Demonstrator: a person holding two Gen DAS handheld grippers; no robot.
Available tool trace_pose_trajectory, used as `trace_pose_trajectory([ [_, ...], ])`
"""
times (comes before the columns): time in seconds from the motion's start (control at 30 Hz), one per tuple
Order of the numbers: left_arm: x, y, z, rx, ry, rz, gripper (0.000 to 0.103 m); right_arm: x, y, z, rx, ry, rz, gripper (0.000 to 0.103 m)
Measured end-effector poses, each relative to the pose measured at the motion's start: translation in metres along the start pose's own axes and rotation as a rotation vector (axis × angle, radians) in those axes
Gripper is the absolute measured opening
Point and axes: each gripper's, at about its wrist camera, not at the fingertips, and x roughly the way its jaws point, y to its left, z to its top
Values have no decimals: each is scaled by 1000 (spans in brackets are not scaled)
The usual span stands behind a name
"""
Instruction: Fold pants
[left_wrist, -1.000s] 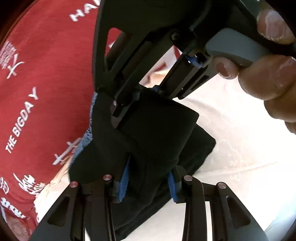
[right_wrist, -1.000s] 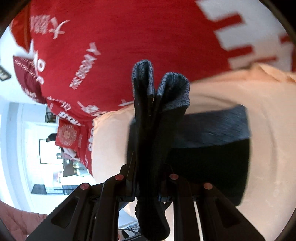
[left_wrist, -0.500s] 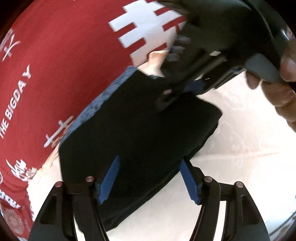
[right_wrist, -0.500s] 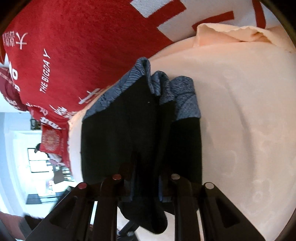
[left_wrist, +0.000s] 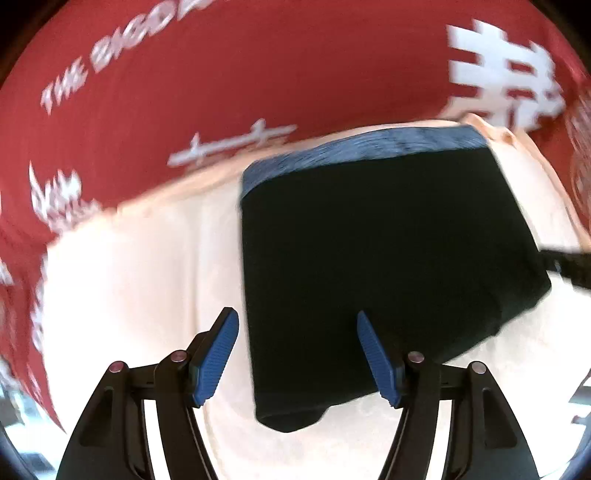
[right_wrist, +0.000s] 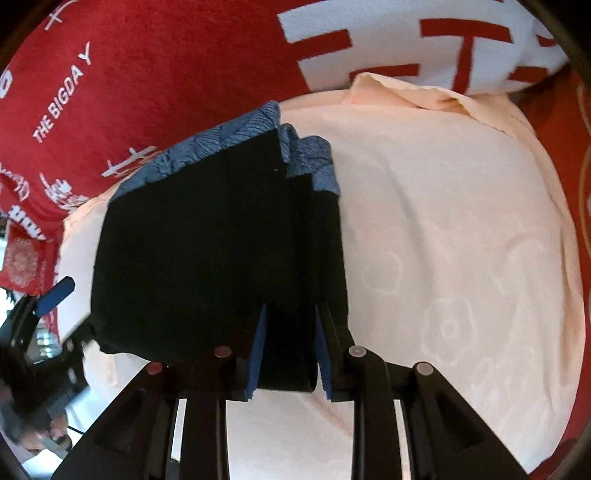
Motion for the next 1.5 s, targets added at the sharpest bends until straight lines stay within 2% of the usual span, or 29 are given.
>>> trace_pose_trajectory([
  [0.1,6,14,-1,-55,40,-37,68,-5,5,-4,-9,-3,-46,31],
  [0.23,8,19,-5,-51,52,-53,68,-14,15,-11,11,4,-96,32],
  [0.27,8,19,-6,-46,56,-57,70,-17,15,-12,26,10,-99,32],
  [0.3,7,19,-6,-41,63,-58,84,-21,16,-15,42,12,-97,32],
  [0.33,8,20,-6,-40,68,-60,90,-24,17,-18,53,11,-99,32],
  [0.47,7,29,-6,-46,68,-70,91,-35,27,-28,83,11,-105,32],
  [0.57,11,39,-9,-80,103,-88,91,-40,37,-33,99,8,-106,32],
  [0.77,13,50,-9,-104,126,-131,92,-47,64,-33,77,19,-83,32],
  [0.8,13,50,-8,-105,128,-131,102,-47,68,-32,70,19,-77,32],
  [0.87,11,53,-7,-112,121,-130,103,-46,76,-29,51,22,-68,32],
  [0.93,11,55,-5,-118,121,-139,103,-45,83,-27,35,25,-55,42],
  [1.0,13,57,-4,-125,125,-142,103,-44,87,-25,22,27,-34,57],
  [1.07,16,57,-3,-132,133,-140,103,-44,89,-23,12,25,-21,63],
  [1.17,20,57,-2,-147,141,-141,103,-43,86,-22,7,26,-6,81],
  [1.5,30,55,8,-161,156,-151,103,-36,45,-15,86,54,1,81],
])
